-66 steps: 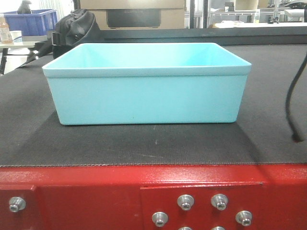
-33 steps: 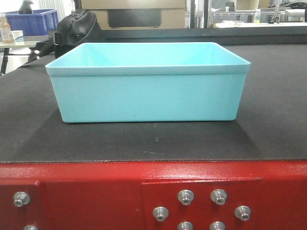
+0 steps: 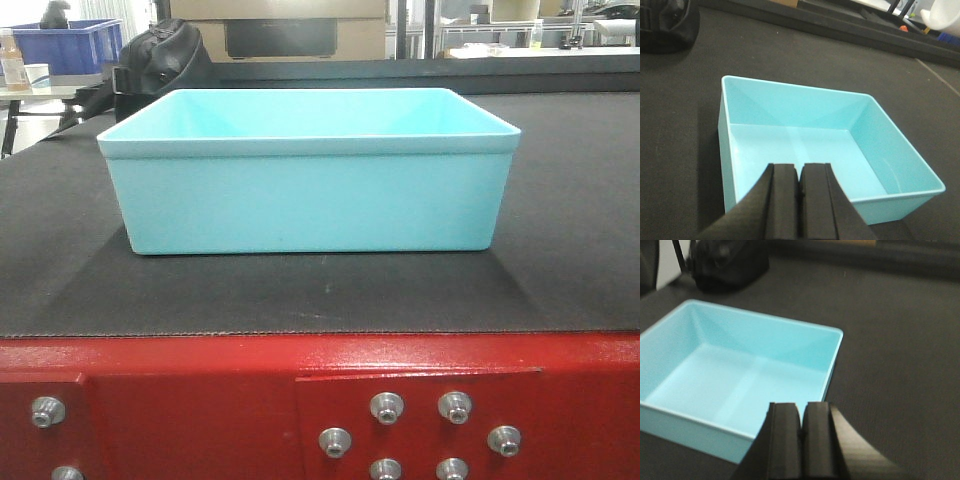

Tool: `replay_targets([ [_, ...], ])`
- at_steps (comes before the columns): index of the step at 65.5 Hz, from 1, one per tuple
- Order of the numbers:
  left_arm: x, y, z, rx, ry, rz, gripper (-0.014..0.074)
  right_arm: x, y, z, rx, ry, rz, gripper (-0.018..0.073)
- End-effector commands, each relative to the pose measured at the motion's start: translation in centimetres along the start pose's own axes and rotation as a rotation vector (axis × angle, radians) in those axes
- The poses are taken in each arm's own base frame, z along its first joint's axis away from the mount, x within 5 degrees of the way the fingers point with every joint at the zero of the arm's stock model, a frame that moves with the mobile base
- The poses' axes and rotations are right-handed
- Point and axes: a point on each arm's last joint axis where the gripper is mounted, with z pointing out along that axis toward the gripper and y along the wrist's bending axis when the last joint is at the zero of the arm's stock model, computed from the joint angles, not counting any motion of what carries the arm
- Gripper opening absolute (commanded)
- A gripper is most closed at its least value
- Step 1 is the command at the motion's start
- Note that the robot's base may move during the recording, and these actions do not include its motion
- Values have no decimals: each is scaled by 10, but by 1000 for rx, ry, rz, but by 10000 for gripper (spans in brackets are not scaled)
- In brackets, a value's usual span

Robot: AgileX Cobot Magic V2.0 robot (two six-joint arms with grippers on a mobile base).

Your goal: Fetch blue bin and place on conveyor start

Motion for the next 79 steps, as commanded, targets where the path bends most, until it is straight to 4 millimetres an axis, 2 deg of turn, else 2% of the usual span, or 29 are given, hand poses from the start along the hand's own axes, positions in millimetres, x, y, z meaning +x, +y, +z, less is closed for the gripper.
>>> replay_targets([
  [1, -2, 2, -19, -4, -34, -6, -111, -7, -1, -20, -10, -83, -4, -167],
  [17, -12, 3, -64, -4, -126, -15, -111, -17, -3, -60, -22, -210, 41, -167],
  [30, -18, 1, -86, 24, -209, -19, -111, -20, -4, -75, -26, -260, 46, -167],
  [69, -19, 0, -89, 36, -230, -19, -111, -22, -4, -76, -35, -285, 45, -167],
  [79, -19, 0, -89, 36, -230, -19, -111, -19, -8, -86, 7, -316, -77, -167],
])
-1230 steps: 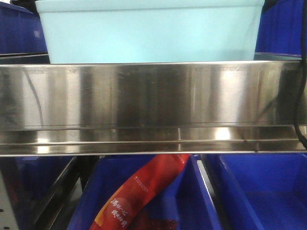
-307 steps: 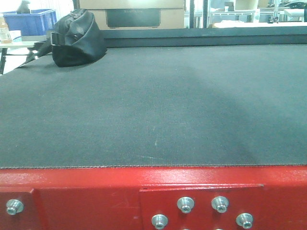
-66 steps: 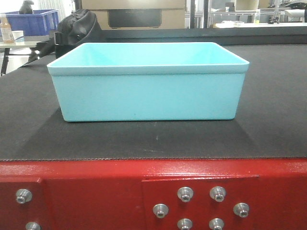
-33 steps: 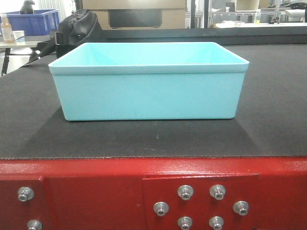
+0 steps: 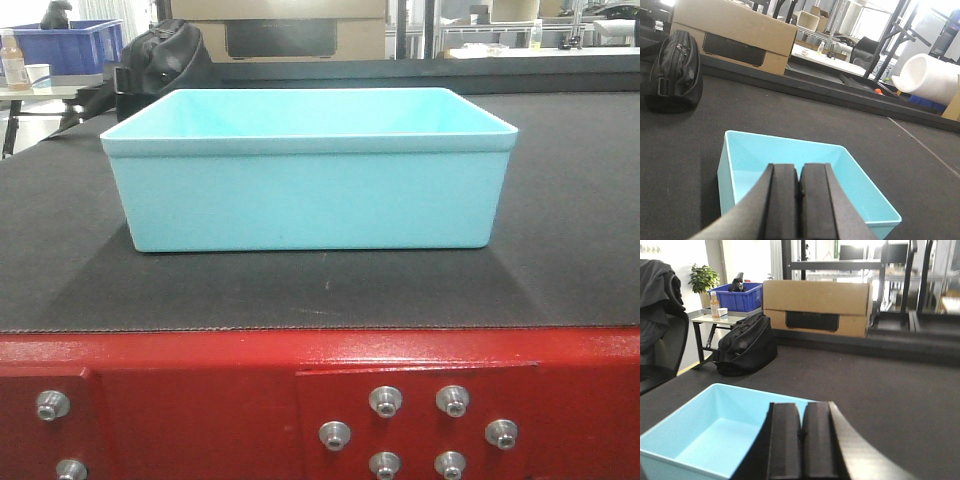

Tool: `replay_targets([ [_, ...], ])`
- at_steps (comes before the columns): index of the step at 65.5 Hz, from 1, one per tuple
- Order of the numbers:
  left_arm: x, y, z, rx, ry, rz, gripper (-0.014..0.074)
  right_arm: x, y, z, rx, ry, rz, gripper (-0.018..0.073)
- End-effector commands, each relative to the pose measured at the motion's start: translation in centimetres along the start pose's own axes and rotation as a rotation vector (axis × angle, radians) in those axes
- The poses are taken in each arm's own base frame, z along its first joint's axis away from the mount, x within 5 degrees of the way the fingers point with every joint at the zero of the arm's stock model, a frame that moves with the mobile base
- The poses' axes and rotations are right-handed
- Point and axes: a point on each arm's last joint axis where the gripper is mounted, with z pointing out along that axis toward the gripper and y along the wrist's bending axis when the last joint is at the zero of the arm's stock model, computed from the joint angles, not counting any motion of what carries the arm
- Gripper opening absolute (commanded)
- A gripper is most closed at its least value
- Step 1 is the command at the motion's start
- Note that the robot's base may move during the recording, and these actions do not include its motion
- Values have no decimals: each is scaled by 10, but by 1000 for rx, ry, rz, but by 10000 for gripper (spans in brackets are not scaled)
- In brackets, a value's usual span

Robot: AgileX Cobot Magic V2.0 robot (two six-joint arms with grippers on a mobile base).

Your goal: Fetch blue bin and place on conveyor start

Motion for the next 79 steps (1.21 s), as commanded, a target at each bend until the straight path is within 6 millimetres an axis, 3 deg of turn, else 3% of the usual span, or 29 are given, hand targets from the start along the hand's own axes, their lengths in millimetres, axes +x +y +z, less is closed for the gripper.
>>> replay_targets([
  [1, -1, 0, -1, 8, -18, -3, -111, 0, -3, -9, 16, -43, -75, -167],
  [9, -1, 0, -1, 8, -18, -3, -111, 21, -12, -19, 105, -88, -51, -167],
  [37, -1, 0, -1, 8, -18, -3, -111, 150, -21, -52, 272, 1, -26, -167],
  [43, -1, 0, -1, 8, -18, -3, -111, 168, -19, -60, 279, 24, -6, -167],
  [59, -2, -1, -2, 11, -24, -3, -111, 183, -20, -64, 301, 13, -8, -167],
  [79, -2, -1, -2, 11, -24, -3, -111, 176, -20, -64, 303, -74, -21, -167],
])
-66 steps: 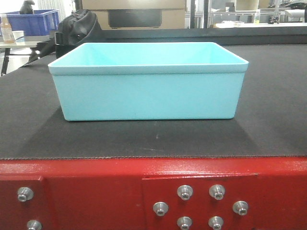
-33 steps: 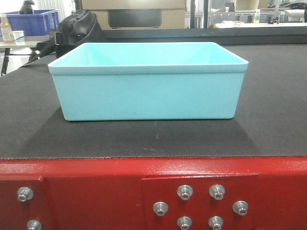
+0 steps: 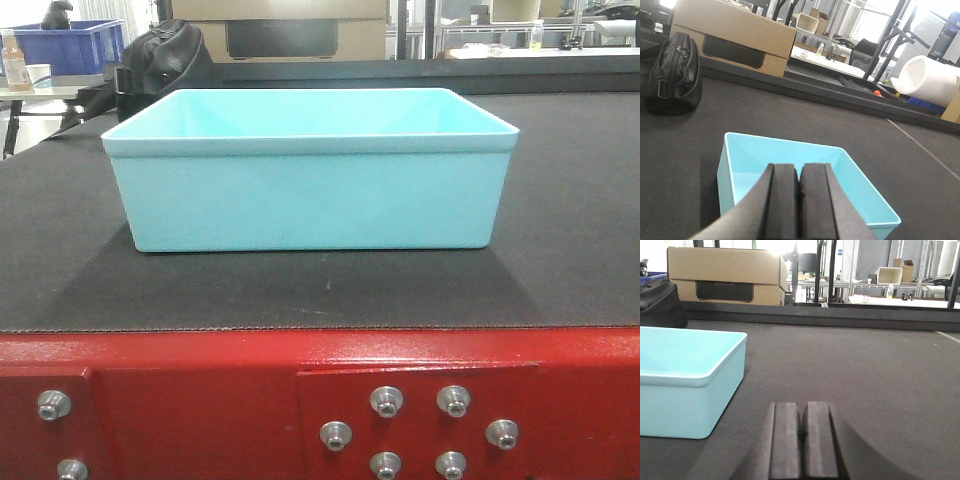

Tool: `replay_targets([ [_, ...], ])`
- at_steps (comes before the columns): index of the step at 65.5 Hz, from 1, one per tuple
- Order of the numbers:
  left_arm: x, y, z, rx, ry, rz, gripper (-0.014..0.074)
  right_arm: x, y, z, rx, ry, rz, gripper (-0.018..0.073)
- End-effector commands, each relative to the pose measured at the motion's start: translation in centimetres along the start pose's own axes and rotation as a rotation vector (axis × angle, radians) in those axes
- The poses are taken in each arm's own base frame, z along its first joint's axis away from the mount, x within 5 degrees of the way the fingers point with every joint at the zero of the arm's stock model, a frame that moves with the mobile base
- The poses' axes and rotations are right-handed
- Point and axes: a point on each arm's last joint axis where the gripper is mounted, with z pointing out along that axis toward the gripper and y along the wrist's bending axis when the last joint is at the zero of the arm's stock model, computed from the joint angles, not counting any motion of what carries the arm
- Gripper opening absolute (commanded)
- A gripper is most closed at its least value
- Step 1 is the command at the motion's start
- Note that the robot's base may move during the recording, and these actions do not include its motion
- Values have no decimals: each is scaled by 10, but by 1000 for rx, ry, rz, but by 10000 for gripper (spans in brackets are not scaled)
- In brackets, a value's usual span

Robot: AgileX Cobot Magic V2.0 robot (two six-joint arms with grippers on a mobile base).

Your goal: Fetch blue bin and place on conveyor start

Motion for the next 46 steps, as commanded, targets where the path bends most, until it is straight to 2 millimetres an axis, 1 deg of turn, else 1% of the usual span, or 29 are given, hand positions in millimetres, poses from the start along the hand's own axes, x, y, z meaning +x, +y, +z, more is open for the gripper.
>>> replay_targets([
  [1, -1, 0, -1, 8, -17, -3, -111, -3, 0, 0, 6, -32, 4, -167],
  [46, 0, 0, -1, 2, -10, -3, -111, -3, 0, 0, 6, -32, 4, -167],
])
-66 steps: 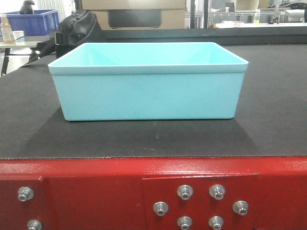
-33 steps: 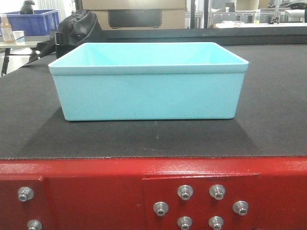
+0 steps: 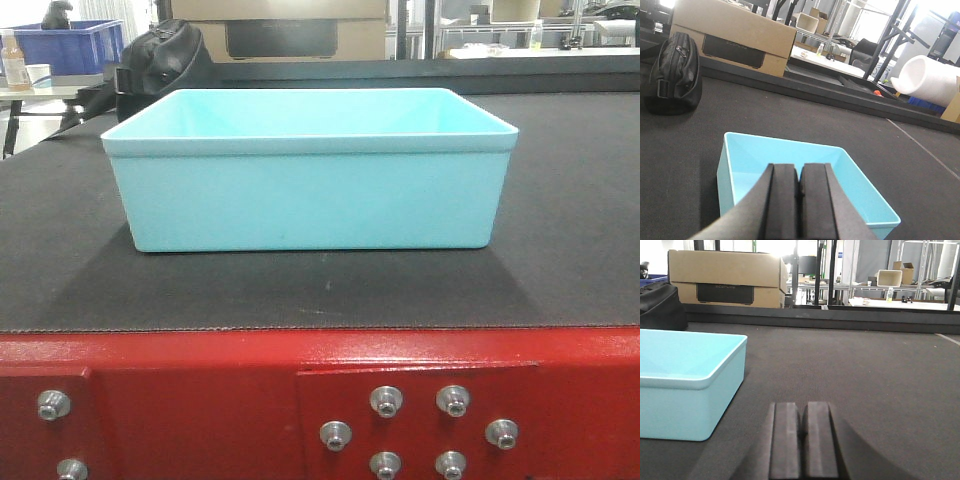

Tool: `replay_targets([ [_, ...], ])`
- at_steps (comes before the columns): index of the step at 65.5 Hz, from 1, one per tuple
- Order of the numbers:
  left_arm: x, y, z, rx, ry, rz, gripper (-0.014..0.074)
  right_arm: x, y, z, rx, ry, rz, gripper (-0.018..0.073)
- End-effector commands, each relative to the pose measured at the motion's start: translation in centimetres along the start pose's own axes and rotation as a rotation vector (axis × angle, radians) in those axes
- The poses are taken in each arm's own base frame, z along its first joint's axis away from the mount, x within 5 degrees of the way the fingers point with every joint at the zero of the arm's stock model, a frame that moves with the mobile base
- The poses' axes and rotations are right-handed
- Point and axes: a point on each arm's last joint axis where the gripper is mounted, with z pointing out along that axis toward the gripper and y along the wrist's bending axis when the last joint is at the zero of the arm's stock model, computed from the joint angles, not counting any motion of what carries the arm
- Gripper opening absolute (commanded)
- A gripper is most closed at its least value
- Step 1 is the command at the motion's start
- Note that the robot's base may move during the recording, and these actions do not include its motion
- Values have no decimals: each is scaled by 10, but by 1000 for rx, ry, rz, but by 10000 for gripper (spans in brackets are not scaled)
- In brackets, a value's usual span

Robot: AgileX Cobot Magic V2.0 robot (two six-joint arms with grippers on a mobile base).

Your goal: Fetch blue bin and place on conveyor start

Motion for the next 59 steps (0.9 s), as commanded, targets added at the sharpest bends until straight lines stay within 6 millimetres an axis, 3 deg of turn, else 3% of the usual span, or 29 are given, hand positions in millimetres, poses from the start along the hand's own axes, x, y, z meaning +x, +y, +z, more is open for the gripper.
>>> replay_targets([
  [1, 0, 0, -1, 1, -8, -3, -111, -3, 0, 0, 6, -28, 4, -167],
  [11, 2, 8, -13, -51, -36, 58, -111, -3, 0, 0, 6, -28, 4, -167],
  [20, 18, 20, -34, -125, -82, 164, -111, -3, 0, 0, 6, -28, 4, -167],
  [27, 41, 30, -45, -196, -100, 333, -111, -3, 0, 0, 6, -28, 4, -167],
  [45, 107, 54, -62, -272, -134, 353, -111, -3, 0, 0, 6, -28, 4, -167],
  [59, 135, 65, -59, -287, -199, 359, -111, -3, 0, 0, 6, -28, 4, -167],
])
